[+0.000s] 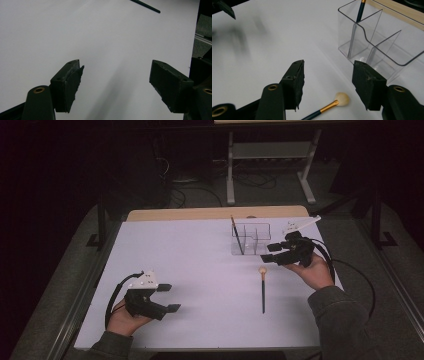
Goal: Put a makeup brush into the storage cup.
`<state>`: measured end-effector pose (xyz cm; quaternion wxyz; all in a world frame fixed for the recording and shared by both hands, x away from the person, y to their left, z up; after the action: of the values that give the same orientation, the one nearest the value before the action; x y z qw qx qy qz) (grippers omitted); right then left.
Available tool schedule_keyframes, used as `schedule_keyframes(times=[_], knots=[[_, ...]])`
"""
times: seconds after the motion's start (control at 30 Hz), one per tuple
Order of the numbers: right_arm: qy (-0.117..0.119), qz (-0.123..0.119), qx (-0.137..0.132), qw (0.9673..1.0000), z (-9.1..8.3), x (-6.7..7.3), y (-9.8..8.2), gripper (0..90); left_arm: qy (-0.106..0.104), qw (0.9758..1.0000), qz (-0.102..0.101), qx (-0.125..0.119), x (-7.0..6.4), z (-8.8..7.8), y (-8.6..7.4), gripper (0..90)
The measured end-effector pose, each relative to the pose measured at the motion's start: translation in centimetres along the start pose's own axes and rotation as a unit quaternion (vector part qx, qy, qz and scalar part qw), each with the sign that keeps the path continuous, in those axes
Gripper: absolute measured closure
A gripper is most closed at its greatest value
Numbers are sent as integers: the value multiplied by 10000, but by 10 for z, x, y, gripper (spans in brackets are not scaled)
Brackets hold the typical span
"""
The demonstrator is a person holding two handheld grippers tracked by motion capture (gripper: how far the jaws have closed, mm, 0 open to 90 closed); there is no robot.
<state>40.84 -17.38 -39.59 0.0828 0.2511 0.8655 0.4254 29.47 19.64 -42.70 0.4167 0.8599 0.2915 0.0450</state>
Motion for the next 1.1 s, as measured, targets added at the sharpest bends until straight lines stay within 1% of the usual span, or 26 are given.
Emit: schedule_keyframes(times=[0.07, 0.13, 0.23, 0.27, 0.33, 0.4, 0.43, 0.67, 0.77, 1.0, 1.1], knots=[[-11, 20, 30, 10000, 0, 1, -2, 419, 13, 10000, -8, -19, 0, -1, 1, 244], [-42, 13, 55, 10000, -1, 2, -4, 417, 27, 10000, 29, -34, 0, -2, 1, 243], [-52, 38, 94, 9999, 0, 5, -8, 412, 35, 10000, 2, -49, -1, -3, 2, 244], [-36, 32, 133, 9999, 1, 6, -9, 402, 41, 10000, 25, -48, -1, -2, 2, 243], [26, 101, 280, 9996, 4, 9, -12, 392, 49, 10000, 15, -30, -1, -2, 2, 244], [12, 89, 325, 9994, 4, 13, -14, 400, 52, 10000, 35, -20, 0, -1, 2, 243], [31, 48, 284, 9996, 5, 13, -15, 402, 43, 10000, 14, -8, -1, -1, 2, 243], [33, 129, 248, 9996, 3, 16, -20, 399, 22, 10000, 40, -5, -2, 0, 2, 243], [-7, 94, 220, 9997, 2, 16, -21, 399, 34, 10000, 31, -16, -2, 0, 2, 243], [-30, 204, 274, 9994, 3, 18, -25, 400, 0, 10000, 20, -2, -1, 1, 1, 242], [-45, 240, 301, 9992, 3, 18, -27, 402, -3, 10000, 47, -45, -2, 1, 3, 241]])
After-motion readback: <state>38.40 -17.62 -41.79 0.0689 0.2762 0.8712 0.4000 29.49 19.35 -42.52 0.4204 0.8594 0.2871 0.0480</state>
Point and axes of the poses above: each handheld gripper's, and its own axes: z roughly forward along the jaws, y roughly out of its top, x roughly to its left, the point moved 6 cm from there along z, roughly forward along the jaws, and after that the axes turned 7 degrees about -z, right-handed, at the moved point
